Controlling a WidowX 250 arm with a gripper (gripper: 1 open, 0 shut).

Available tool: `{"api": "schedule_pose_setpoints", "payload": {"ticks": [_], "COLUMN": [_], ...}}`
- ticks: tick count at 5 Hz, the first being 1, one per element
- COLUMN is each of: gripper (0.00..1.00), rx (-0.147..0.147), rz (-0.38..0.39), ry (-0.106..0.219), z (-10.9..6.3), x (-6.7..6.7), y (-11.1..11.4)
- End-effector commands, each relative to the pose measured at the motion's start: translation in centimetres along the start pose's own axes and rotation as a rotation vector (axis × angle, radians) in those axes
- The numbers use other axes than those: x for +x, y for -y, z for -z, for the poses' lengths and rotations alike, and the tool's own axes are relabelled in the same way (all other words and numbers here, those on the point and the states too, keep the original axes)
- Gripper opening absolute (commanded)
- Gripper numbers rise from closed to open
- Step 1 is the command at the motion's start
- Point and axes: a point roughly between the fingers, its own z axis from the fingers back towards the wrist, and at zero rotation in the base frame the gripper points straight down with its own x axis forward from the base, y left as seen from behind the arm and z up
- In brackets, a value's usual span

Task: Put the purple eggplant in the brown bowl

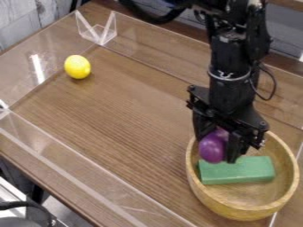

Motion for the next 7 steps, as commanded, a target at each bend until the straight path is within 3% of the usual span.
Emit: {"api": "schedule_pose_setpoints", "payload": {"ticks": [1,7], "gripper": [0.0,0.0], "rx": [-0.005,-0.018], "rz": [-0.002,-0.02], "ry": [0.034,0.028], "z": [-0.79,-0.58], "x": [0.4,0.45], "y": [0.39,1.05]}}
